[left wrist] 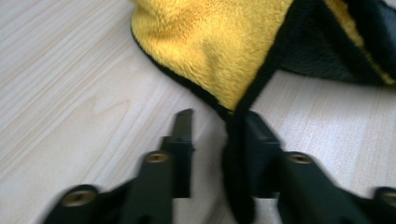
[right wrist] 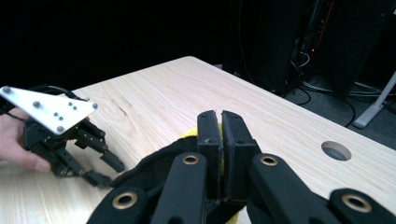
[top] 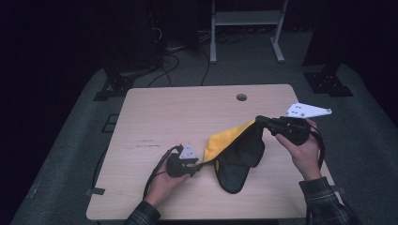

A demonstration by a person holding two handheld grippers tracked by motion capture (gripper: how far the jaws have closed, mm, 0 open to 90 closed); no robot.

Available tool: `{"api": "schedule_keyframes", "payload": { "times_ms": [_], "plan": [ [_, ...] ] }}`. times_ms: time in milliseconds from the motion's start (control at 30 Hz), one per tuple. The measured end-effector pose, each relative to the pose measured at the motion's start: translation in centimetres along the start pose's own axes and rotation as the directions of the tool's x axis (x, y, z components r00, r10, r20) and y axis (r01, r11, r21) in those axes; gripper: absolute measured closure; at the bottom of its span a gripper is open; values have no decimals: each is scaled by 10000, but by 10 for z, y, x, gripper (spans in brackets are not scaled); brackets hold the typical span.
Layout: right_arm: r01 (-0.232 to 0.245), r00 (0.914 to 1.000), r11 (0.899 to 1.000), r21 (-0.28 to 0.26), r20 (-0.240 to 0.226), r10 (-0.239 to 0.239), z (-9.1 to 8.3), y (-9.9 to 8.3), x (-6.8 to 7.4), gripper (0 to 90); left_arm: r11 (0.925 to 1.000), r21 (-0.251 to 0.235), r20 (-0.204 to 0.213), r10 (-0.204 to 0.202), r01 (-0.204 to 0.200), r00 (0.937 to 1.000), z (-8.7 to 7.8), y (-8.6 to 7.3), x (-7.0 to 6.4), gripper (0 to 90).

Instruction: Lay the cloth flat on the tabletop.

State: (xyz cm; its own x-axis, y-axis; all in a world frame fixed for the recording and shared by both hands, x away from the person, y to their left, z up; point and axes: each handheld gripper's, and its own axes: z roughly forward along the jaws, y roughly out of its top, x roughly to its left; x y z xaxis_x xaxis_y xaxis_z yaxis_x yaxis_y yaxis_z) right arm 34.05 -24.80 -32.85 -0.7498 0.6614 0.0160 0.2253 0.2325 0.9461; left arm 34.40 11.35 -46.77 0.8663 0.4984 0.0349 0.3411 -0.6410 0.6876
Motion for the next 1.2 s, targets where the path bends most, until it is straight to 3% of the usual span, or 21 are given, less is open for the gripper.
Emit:
{"api": "schedule_keyframes", "payload": {
  "times_ms": [67,167,267,300,333,367,400,467,500,533,600,633,833,967,1000,1033,1067,1100,1133,1200],
  "plan": [
    [25,10000,10000,10,-33,-25,1,0,0,863,9985,-60,244,-552,553,9982,-1,1,4,831],
    [50,10000,10000,7,-22,-50,1,0,1,863,9964,-174,375,-819,826,9959,-5,3,7,855],
    [-16,10000,10000,16,62,16,-1,-1,-2,863,9885,-842,513,-1218,1258,9912,-21,6,14,862],
    [-97,9999,10000,11,101,97,-2,-1,-3,863,9786,-1485,484,-1364,1421,9895,-36,9,18,862],
    [-97,9999,10000,11,101,97,-2,-1,-3,863,9786,-1485,484,-1364,1421,9895,-36,9,18,862],
    [-128,9998,9999,-79,143,129,-5,-1,-6,862,9675,-2075,430,-1387,1447,9894,-52,12,22,863],
    [-128,9998,9999,-79,143,129,-5,-1,-6,862,9675,-2075,430,-1387,1447,9894,-52,12,22,863],
    [-149,9997,9997,-193,213,153,-8,1,-8,862,9550,-2567,371,-1438,1485,9889,-68,16,26,863],
    [-155,9997,9996,-223,204,160,-9,2,-8,862,9422,-2992,312,-1485,1510,9884,-82,19,30,863],
    [-155,9997,9996,-223,204,160,-9,2,-8,862,9422,-2992,312,-1485,1510,9884,-82,19,30,864],
    [-105,9998,9994,-331,192,111,-10,5,-8,863,9297,-3343,346,-1516,1544,9878,-96,22,34,864],
    [-78,9998,9993,-367,180,85,-10,6,-8,863,9154,-3737,278,-1503,1497,9883,-109,25,36,864],
    [15,9999,9982,-601,164,-5,-15,17,-4,863,8658,-4941,-221,-1032,789,9944,-157,44,32,864],
    [239,9995,9967,-781,217,-223,-20,29,-2,862,8373,-5459,-528,-702,301,9961,-182,61,29,863],
    [239,9995,9967,-781,217,-223,-20,29,-2,862,8373,-5459,-528,-702,301,9961,-182,61,29,863],
    [341,9992,9958,-852,251,-321,-23,36,-1,863,8270,-5621,-684,-607,118,9958,-192,69,29,863],
    [401,9989,9950,-911,278,-377,-24,40,-1,862,8270,-5621,-684,-607,118,9958,-192,69,29,863],
    [446,9987,9942,-974,298,-418,-26,44,-1,863,8168,-5769,-864,-541,-57,9948,-200,77,30,864],
    [446,9987,9942,-974,298,-418,-26,44,-1,863,8168,-5769,-864,-541,-57,9948,-200,77,30,864],
    [569,9979,9921,-1114,362,-532,-29,52,-1,863,8063,-5912,-1027,-519,-190,9934,-208,84,32,864]
  ]
}}
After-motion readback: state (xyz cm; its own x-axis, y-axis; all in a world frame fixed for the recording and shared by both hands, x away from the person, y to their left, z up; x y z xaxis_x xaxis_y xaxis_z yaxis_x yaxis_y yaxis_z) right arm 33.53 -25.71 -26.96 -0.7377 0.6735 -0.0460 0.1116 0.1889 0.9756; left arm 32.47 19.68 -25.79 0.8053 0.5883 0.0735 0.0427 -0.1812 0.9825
